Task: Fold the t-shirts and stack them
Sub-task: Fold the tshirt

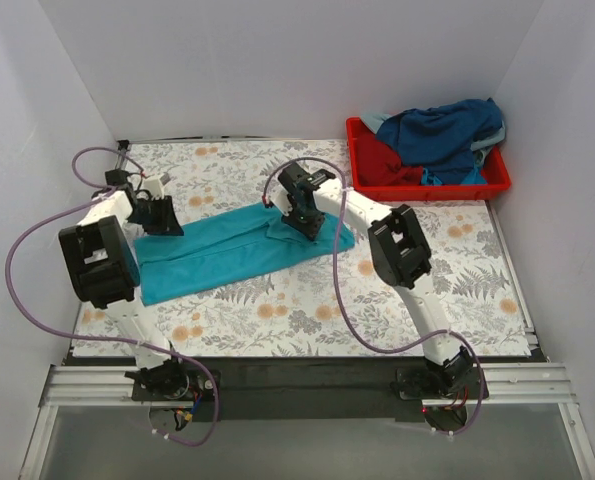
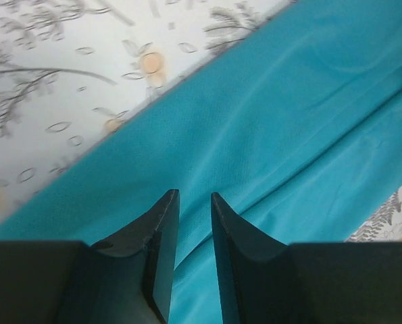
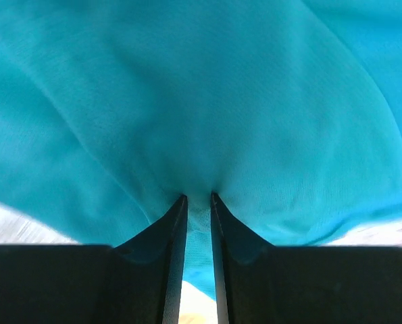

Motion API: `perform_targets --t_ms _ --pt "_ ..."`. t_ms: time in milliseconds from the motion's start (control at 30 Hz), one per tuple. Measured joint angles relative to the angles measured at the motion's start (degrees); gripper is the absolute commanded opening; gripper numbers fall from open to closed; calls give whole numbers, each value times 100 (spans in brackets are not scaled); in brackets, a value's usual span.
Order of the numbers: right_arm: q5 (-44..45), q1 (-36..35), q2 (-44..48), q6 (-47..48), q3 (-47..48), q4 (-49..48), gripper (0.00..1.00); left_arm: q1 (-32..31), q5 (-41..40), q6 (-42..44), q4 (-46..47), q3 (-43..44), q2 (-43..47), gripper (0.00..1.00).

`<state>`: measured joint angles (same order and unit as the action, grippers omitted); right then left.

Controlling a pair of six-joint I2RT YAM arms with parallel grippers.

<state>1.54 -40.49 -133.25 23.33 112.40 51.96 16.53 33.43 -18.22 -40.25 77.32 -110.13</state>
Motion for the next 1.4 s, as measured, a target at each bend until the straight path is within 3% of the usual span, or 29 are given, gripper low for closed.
perform_targets --t_ms 133,200,367,533,667,900,1233,1400 --pt "719 162 -1255 450 2065 -461 25 304 0 94 26 -79 68 24" --pt "1147 251 -1602 728 2430 -1193 30 315 28 247 11 -144 164 24" --pt "1912 470 -1495 1141 1705 -2911 38 195 122 776 -44 -317 581 24" --pt "1840 688 -1014 997 1147 -3366 51 -153 79 1425 -120 -601 1040 23" --pt "1438 807 -157 752 706 -3414 57 -822 -258 1897 -140 -1147 1445 20" --pt "866 767 973 343 667 -3370 57 -1764 -970 2310 -199 -1464 1506 16" --pt "127 1078 1287 -197 -9 -2358 56 -2693 -2059 2590 -2 -2339 1655 11" --pt "-317 1517 1292 -343 -251 -1825 54 -3768 -2437 2365 31 -2734 2031 11"
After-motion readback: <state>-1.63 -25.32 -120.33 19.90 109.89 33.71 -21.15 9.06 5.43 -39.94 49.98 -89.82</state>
